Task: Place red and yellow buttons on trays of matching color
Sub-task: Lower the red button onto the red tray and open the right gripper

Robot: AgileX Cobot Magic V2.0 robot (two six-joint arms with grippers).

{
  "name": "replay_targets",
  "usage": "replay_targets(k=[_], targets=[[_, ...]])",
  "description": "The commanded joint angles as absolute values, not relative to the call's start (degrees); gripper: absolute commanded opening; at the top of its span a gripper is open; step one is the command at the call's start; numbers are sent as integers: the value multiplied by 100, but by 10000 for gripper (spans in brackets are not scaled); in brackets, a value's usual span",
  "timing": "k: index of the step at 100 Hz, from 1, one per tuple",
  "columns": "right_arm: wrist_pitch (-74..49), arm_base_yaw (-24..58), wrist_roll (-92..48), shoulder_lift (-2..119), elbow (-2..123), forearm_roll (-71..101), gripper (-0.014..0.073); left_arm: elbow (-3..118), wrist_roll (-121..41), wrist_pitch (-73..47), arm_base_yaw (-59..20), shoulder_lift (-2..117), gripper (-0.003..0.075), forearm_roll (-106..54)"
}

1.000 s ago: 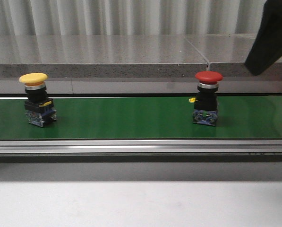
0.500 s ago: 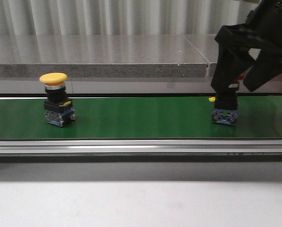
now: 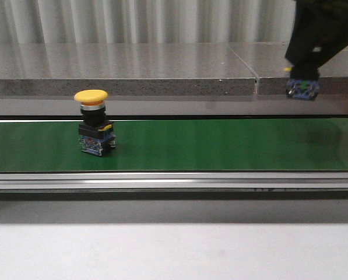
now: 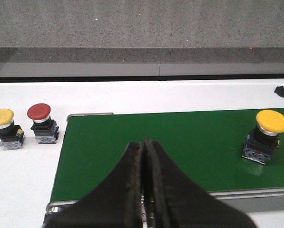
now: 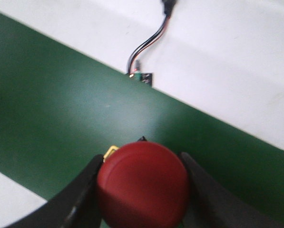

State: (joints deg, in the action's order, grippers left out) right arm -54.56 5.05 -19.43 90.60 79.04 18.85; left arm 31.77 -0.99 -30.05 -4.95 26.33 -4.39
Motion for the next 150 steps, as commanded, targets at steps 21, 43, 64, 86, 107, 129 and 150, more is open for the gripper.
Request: replay_targets(k=[21,43,64,86,107,129,150], targets=[[-4629,-1257,-1874,8900,8773,1875,57,3335,-102,-2532,-545,2658,-20,-501],[-3818,-2336,-1484,9409,8894,1875,57,3335,-102,-2532,-545,2658,-20,-501],[-3753,-2760,-1428,10239,9518,1875,57,3335,-102,-2532,-545,2658,-20,-501],[-3757,-2867,-1428,11083,10151,1860,57,3335,-102,-2532,-545,2658,-20,-501],[-3749,-3016,-1428,11573,10374,1705,57,3335,-102,-2532,-545,2658,-20,-501],[-3761,-3147,-1428,11880,10374,1699,57,3335,-102,-2532,-545,2658,-20,-501],[-3667,-3147,-1428,12069,10374,1699,60,3335,-102,-2532,-545,2658,-20,-501]])
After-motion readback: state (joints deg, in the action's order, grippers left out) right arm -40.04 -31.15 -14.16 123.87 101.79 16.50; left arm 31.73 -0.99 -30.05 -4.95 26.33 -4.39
